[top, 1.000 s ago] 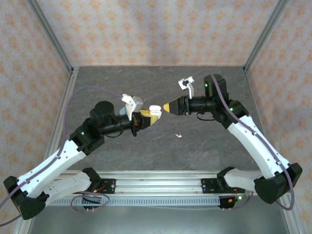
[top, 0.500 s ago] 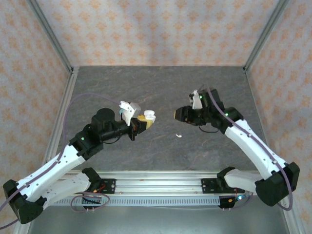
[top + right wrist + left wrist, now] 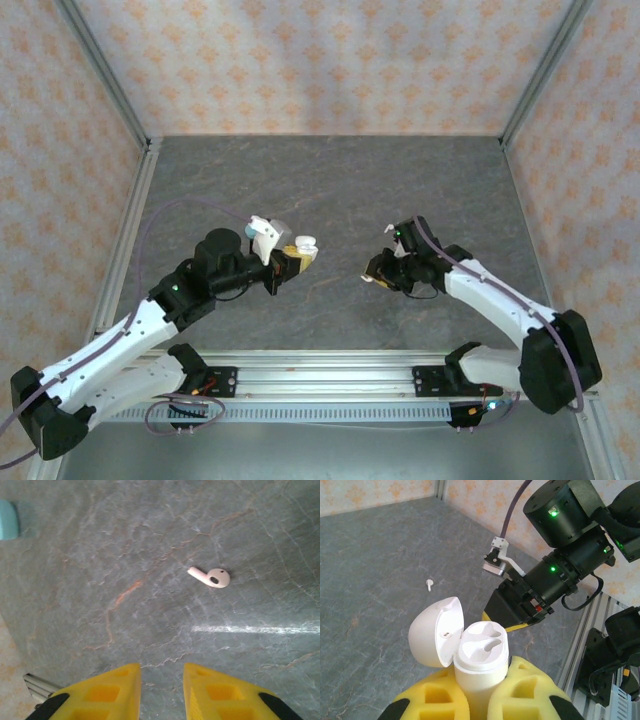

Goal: Insert the wireless bluetooth earbuds into the charging case

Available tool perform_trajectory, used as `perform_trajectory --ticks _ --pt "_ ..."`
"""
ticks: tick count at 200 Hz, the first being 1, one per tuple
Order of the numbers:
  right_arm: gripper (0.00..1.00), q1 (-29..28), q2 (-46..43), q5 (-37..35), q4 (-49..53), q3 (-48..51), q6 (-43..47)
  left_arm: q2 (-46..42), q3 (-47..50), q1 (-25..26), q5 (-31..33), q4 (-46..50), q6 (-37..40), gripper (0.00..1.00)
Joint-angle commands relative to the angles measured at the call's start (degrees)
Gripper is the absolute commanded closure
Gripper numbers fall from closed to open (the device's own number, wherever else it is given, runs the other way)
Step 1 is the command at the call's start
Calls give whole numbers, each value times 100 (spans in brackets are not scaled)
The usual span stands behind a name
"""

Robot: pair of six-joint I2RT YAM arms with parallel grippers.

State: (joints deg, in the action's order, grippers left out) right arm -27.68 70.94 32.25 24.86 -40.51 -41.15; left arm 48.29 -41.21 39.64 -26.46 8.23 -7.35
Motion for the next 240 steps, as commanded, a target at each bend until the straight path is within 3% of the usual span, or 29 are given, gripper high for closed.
perform_trajectory --ticks 1,78,240 --pt "75 26 246 -118 -459 212 -184 -147 101 18 248 -291 137 100" --pt "80 26 1075 -72 -886 251 -110 -151 320 20 449 -80 211 100" --pt "82 274 2327 -589 136 -1152 1168 -470 595 22 587 90 330 100"
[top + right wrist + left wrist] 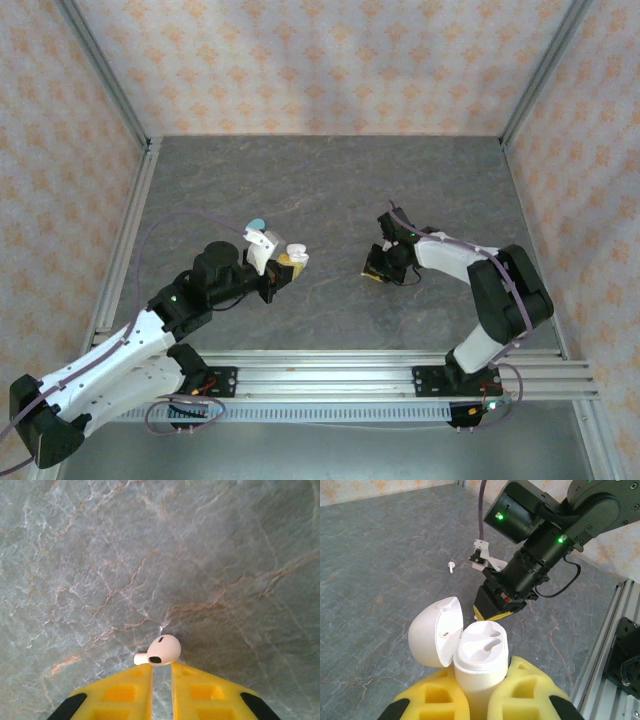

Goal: Insert the wireless bluetooth earbuds into the charging case

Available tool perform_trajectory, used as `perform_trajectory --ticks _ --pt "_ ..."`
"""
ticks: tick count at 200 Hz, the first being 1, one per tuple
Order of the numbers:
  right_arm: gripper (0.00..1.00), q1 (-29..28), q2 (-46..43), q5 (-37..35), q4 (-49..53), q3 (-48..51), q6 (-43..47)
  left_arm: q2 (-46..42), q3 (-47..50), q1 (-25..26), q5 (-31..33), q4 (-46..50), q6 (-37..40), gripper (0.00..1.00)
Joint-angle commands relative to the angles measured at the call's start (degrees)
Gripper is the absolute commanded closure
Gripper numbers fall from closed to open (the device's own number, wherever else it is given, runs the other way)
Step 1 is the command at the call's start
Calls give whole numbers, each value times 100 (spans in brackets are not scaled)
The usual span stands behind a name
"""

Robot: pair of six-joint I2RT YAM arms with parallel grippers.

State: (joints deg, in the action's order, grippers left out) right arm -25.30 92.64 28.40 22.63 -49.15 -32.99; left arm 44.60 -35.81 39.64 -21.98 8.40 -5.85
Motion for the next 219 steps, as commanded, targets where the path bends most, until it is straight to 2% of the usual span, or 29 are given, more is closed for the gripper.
perform_trajectory --ticks 1,144,219 --pt "82 39 162 -208 362 -297 362 -100 56 20 140 73 180 100" --pt "74 47 518 -358 643 -931 739 -21 39 18 171 202 339 100" --pt "73 45 655 -156 846 -1264 887 -13 5 18 218 304 366 100"
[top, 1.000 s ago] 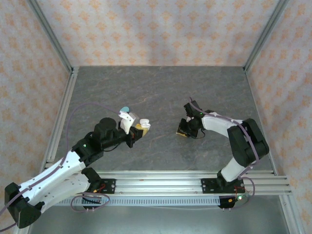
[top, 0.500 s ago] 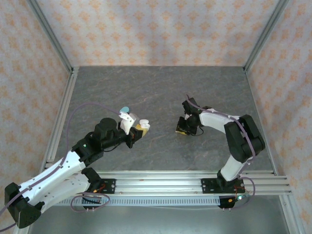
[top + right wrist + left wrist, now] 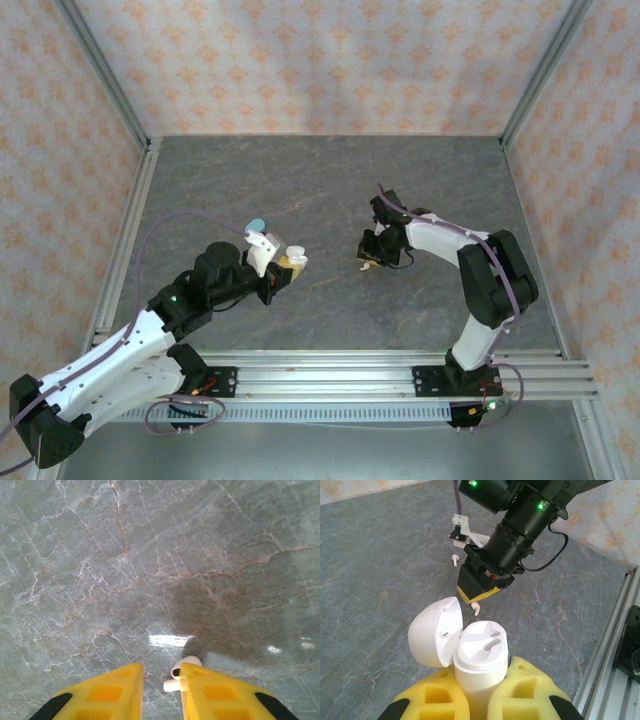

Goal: Insert the wireless bluetooth earbuds into the charging case

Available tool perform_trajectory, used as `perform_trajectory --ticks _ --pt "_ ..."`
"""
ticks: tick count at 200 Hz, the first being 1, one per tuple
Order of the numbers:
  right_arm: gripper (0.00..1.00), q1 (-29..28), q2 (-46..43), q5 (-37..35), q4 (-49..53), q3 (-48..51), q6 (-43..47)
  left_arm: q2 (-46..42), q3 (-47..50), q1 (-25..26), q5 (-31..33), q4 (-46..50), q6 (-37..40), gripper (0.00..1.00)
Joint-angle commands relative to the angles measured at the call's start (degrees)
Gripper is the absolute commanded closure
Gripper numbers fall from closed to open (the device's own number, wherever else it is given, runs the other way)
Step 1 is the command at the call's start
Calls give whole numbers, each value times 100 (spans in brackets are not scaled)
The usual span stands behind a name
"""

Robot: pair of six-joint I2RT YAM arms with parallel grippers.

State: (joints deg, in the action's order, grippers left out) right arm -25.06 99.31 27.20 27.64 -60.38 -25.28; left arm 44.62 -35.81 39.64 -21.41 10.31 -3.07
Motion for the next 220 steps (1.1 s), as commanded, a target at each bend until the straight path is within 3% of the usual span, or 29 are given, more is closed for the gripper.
perform_trajectory --ticks 1,51,84,137,220 --pt "73 20 -27 -42 351 -141 113 -15 5 18 162 113 92 100" --pt "68 24 -637 -525 563 6 -70 68 -3 18 137 9 100 100" --pt "68 19 -794 -354 400 280 -450 161 -45 20 72 22 105 100" --pt "64 24 -652 16 -12 572 -965 170 -40 18 51 47 131 100" --pt "63 20 -200 119 -139 532 -1062 117 28 18 79 59 194 100"
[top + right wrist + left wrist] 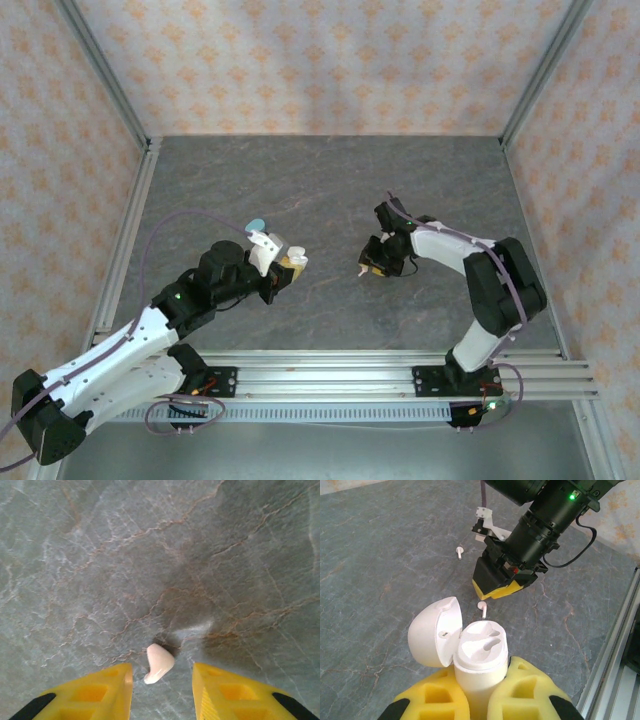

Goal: Insert the wireless bluetooth earbuds into the charging case

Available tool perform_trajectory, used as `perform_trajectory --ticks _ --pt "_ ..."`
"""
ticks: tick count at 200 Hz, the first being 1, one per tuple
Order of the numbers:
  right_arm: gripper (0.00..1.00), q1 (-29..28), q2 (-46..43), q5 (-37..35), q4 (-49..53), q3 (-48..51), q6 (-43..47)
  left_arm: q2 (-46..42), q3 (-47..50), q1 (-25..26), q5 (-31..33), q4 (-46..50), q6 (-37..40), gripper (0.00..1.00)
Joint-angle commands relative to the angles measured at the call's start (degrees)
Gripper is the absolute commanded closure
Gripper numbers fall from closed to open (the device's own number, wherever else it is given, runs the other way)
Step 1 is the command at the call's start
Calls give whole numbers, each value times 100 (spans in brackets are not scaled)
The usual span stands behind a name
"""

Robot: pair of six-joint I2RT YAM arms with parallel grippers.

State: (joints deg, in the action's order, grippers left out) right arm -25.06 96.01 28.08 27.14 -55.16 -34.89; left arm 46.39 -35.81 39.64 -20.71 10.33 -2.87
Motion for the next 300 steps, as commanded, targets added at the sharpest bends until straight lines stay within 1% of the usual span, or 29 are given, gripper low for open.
perform_trajectory --ticks 1,89,140,187,227,266,300 --pt "63 19 134 36 -87 7 -99 -60 25 18 12 57 174 100" --pt "65 -44 485 59 96 -297 15 -208 118 18 58 125 208 100" --pt "66 -163 717 101 181 -536 40 -422 189 17 105 213 210 100" --pt "68 -325 893 -21 369 -735 139 -525 225 20 106 246 200 100" --pt "71 -387 1093 -47 557 -954 270 -550 225 18 100 259 191 100" --pt "77 -423 1190 -58 765 -1208 423 -584 234 18 109 295 182 100" --pt "81 -423 1163 -220 1141 -1520 778 -596 250 18 120 303 174 100"
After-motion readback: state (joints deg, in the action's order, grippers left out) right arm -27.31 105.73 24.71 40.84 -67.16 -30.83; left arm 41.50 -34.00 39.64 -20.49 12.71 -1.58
